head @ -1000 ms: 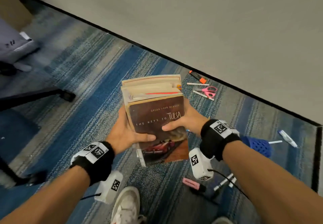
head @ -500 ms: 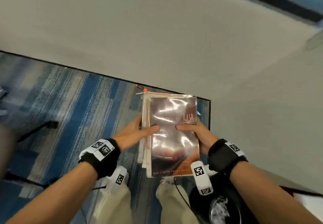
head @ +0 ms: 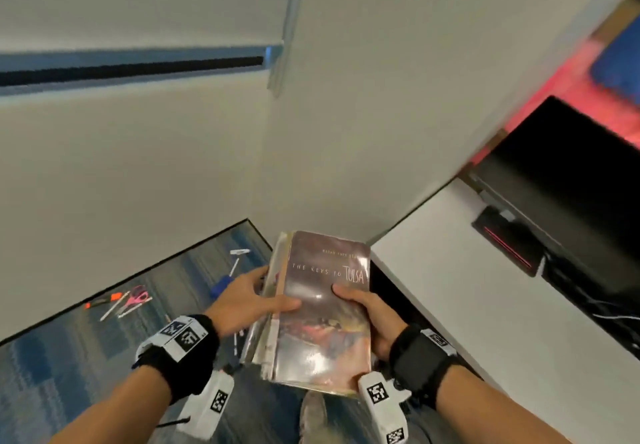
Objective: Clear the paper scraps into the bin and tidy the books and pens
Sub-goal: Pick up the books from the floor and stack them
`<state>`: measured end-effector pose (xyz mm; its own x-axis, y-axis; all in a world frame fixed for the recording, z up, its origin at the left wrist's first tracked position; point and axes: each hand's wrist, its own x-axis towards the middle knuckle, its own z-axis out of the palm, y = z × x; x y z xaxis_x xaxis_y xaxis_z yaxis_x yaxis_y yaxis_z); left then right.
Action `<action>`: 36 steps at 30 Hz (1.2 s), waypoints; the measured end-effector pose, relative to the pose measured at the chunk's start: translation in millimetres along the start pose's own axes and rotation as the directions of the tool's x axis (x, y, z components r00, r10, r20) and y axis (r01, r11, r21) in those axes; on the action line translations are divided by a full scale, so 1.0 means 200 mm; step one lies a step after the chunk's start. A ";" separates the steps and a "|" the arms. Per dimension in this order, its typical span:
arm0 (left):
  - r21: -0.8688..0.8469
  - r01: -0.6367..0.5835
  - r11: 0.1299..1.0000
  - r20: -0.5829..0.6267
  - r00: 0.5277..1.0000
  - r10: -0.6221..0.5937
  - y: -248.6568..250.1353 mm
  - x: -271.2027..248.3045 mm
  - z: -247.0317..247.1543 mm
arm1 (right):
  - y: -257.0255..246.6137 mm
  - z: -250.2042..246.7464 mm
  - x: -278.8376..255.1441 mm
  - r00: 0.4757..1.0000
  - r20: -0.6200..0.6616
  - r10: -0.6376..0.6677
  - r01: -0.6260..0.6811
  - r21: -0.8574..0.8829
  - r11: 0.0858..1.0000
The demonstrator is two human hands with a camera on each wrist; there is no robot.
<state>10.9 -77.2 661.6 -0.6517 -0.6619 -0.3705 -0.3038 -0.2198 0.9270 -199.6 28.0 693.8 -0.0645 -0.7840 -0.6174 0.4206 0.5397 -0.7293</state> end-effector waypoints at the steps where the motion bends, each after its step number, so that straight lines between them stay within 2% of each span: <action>1: 0.026 -0.006 1.000 0.042 0.999 0.005 0.06 0.05 0.06 | -0.02 -0.05 -0.05 0.999 -0.023 -0.025 0.026 0.031 0.999; 6: 0.181 -0.031 0.983 0.249 0.968 -0.015 0.27 0.37 0.39 | -0.09 -0.42 -0.19 0.983 -0.169 -0.067 0.088 0.118 0.989; 10: 0.254 -0.033 0.967 0.310 0.950 -0.049 0.40 0.65 0.73 | -0.18 -0.78 -0.26 0.963 -0.252 -0.092 0.135 0.158 0.978; 13: 0.271 -0.042 0.962 0.293 0.955 -0.041 0.50 0.86 0.97 | -0.26 -1.07 -0.26 0.946 -0.307 -0.105 0.174 0.207 0.963; 16: 0.320 -0.005 0.947 0.197 0.978 -0.062 0.58 1.08 1.18 | -0.35 -1.34 -0.18 0.913 -0.381 -0.145 0.217 0.152 0.964; 18: 0.351 0.019 0.936 0.126 0.990 -0.068 0.61 1.24 1.29 | -0.39 -1.48 -0.12 0.910 -0.391 -0.138 0.207 0.140 0.968; 21: 0.340 0.059 0.939 0.108 0.989 -0.102 0.65 1.44 1.40 | -0.44 -1.65 -0.02 0.914 -0.395 -0.094 0.178 0.182 0.967; 24: 0.376 0.078 0.923 0.111 0.986 -0.128 0.69 1.59 1.44 | -0.47 -1.75 0.08 0.898 -0.429 -0.099 0.129 0.040 0.991; 26: 0.486 0.023 0.873 0.115 0.989 -0.090 0.70 1.66 1.43 | -0.47 -1.79 0.14 0.883 -0.448 -0.137 0.083 -0.138 0.987; 28: 0.578 -0.034 0.815 0.131 0.990 -0.052 0.72 1.68 1.44 | -0.46 -1.80 0.18 0.890 -0.429 -0.153 0.053 -0.235 0.971; 32: 0.678 -0.033 0.734 0.124 0.990 -0.070 0.69 1.66 1.46 | -0.47 -1.79 0.20 0.914 -0.403 -0.044 0.006 -0.095 0.995; 36: 0.700 0.002 0.714 0.076 0.994 -0.078 0.62 1.67 1.48 | -0.47 -1.77 0.23 0.904 -0.420 -0.084 0.128 0.079 0.989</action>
<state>-450.3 -114.3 635.1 -0.6771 -0.5859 -0.4453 -0.7052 0.3433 0.6204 -563.5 49.5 630.1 -0.4736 -0.6248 -0.6208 0.4791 0.4087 -0.7768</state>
